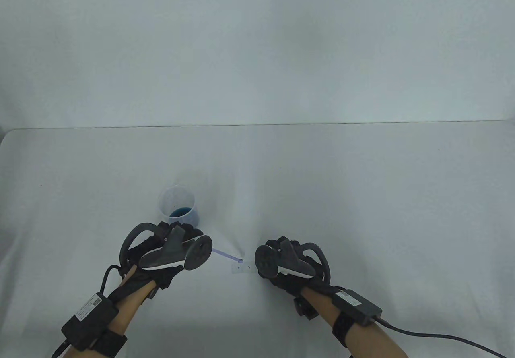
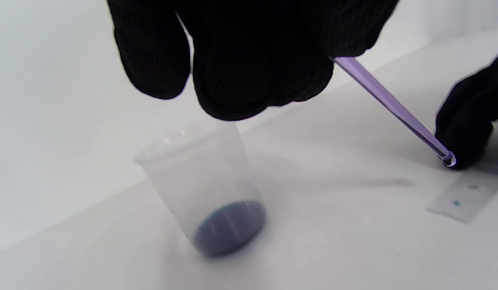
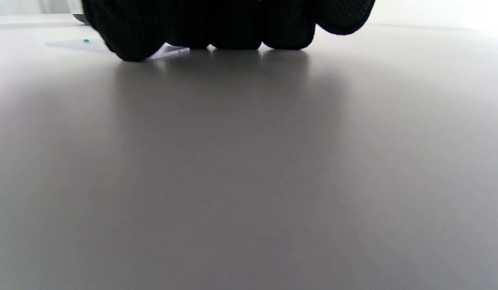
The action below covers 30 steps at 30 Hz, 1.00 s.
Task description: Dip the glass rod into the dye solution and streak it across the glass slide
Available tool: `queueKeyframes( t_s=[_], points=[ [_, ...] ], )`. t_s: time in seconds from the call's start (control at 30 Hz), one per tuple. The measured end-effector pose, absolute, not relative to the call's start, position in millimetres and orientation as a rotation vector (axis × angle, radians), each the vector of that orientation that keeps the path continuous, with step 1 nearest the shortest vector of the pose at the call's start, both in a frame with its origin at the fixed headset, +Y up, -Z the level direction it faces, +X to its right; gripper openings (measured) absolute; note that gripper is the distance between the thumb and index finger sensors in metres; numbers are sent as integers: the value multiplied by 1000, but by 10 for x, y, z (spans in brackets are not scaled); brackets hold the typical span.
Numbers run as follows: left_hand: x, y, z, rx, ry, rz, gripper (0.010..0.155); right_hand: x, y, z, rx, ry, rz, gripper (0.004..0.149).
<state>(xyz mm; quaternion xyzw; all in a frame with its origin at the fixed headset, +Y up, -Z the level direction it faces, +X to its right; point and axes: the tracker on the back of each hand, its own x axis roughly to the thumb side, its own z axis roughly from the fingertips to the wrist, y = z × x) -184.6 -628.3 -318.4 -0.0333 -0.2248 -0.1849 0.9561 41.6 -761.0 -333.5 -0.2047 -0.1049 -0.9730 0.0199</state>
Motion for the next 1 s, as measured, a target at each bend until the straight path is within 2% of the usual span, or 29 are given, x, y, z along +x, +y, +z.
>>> queueKeyframes(
  t_s=[0.27,0.4,0.53,0.67,0.8,1.0],
  points=[
    [-2200,-5438,-3327,75,-288,-466,45,416,-7610,-3336,-635,-325,-3019,51],
    [-2369,-5275,-3465,82,-193,-516,45,417,-7610,-3336,-634,-325,-3019,51],
    [-2464,-5376,-3651,13,-127,-551,45,418,-7610,-3336,-635,-326,-3020,51],
    [-2480,-5650,-3828,-54,-94,-548,45,419,-7611,-3336,-635,-326,-3021,51],
    [-2432,-5956,-3939,-103,-90,-584,45,420,-7612,-3336,-635,-326,-3023,51],
    [-2351,-6241,-3997,-141,-104,-576,46,421,-7611,-3337,-633,-327,-3026,51]
  ],
)
